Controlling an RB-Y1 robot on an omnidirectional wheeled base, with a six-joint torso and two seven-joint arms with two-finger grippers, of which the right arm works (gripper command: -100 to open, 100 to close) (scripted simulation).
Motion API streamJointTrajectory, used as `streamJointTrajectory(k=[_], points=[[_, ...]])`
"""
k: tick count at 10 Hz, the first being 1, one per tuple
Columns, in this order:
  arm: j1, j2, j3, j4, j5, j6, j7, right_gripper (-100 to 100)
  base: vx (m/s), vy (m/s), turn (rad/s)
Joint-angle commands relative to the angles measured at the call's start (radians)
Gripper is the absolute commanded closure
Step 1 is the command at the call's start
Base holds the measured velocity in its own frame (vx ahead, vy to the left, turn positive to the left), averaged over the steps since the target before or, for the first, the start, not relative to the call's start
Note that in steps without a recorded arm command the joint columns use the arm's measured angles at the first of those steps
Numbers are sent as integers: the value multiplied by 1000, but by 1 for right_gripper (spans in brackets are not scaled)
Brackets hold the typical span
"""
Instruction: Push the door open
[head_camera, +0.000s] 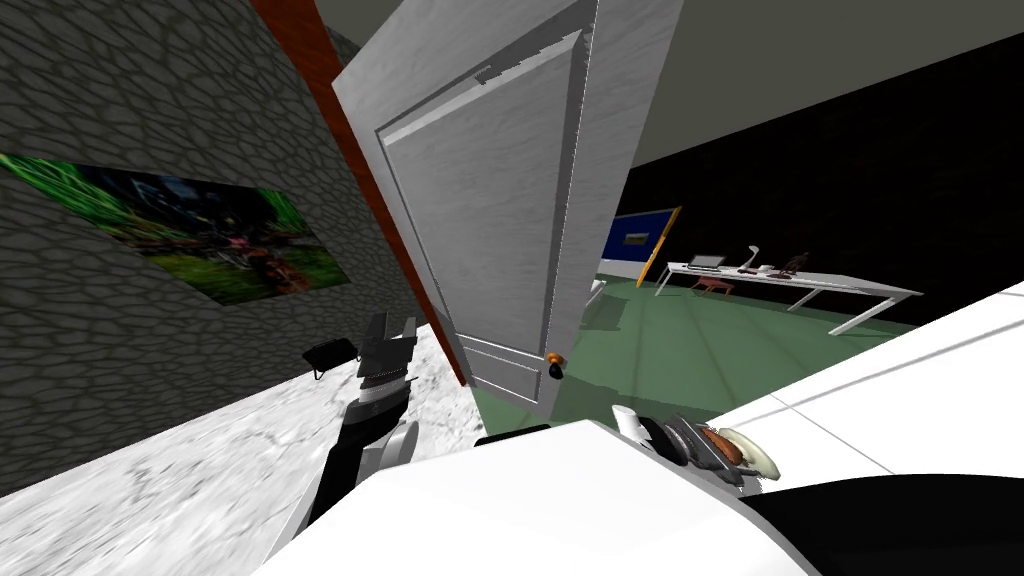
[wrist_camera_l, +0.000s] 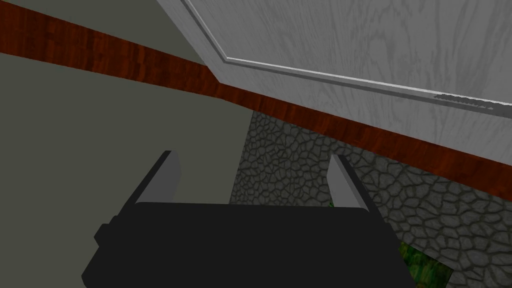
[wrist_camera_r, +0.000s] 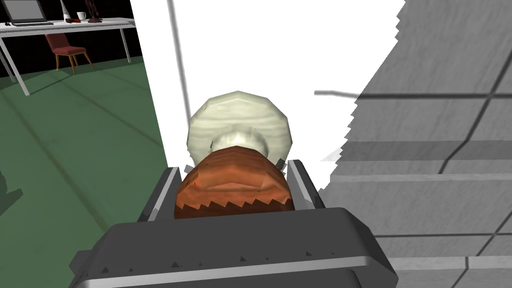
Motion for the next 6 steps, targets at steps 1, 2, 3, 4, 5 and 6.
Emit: streamJointTrajectory(k=[1, 2, 3, 4, 5, 6], points=[[35, 18, -22, -50, -17, -3, 27, 100, -4, -164, 47], [35, 15, -40, -59, -33, -16, 33, 100, 2, -139, 48], [35, 15, -40, -62, -33, -16, 33, 100, 10, -97, 20], [35, 15, -40, -63, -33, -16, 33, 100, 4, -32, -6], [35, 15, -40, -59, -33, -16, 33, 100, 5, 8, -2], [35, 15, -40, -59, -33, -16, 33, 100, 0, 20, -2]])
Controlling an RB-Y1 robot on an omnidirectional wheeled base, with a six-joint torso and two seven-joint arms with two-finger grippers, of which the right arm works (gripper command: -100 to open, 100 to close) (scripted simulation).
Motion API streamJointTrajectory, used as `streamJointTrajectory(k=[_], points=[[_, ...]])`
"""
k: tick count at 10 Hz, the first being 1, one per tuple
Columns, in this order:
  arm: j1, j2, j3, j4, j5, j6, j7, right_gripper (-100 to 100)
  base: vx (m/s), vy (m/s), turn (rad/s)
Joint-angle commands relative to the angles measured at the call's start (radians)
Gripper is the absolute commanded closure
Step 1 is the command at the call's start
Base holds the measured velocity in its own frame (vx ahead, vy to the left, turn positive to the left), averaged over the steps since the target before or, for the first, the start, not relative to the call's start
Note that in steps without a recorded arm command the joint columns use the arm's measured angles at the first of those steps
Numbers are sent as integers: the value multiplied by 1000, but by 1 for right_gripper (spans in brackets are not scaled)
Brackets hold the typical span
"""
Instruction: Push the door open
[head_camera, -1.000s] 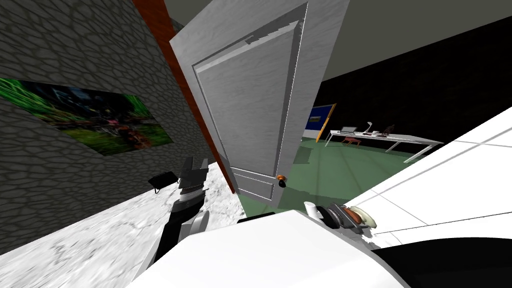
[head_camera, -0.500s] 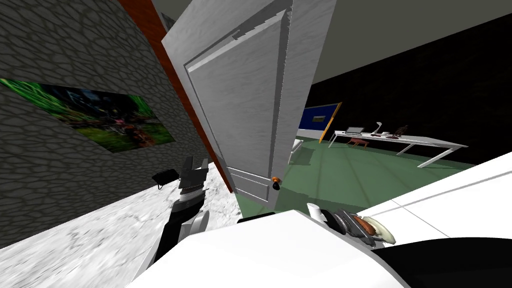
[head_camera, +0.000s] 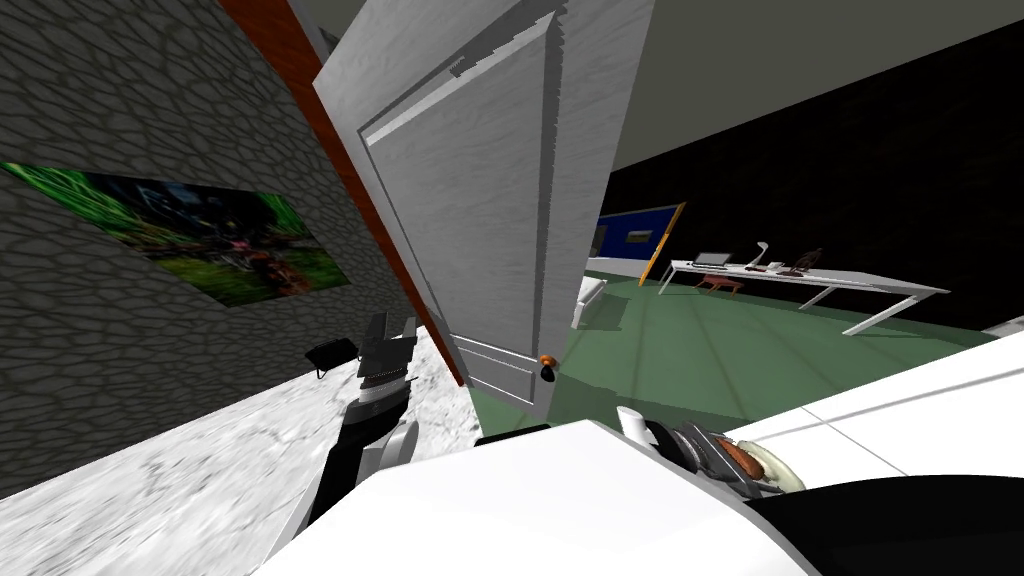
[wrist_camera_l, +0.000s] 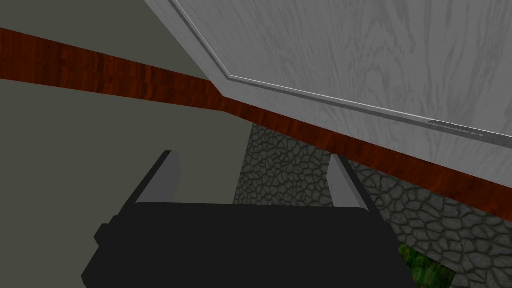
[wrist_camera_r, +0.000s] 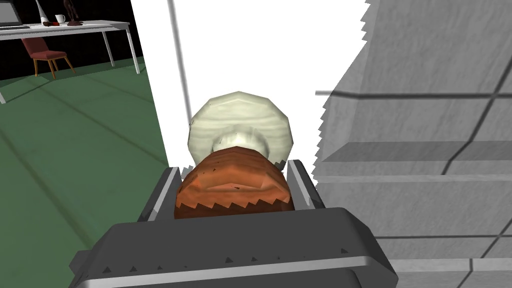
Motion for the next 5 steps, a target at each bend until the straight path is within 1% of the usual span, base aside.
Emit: streamJointTrajectory(k=[1, 2, 3, 4, 5], points=[[5, -8, -32, 25, -27, -28, 0, 100, 32, -65, 97], [4, -9, -41, 27, -35, -34, 3, 100, 42, -144, 78], [3, -10, -56, 30, -49, -45, 8, 100, 43, -153, 66], [3, -10, -56, 30, -49, -45, 8, 100, 30, -121, -6], [1, -12, -78, 35, -70, -62, 15, 100, 36, -161, 78]])
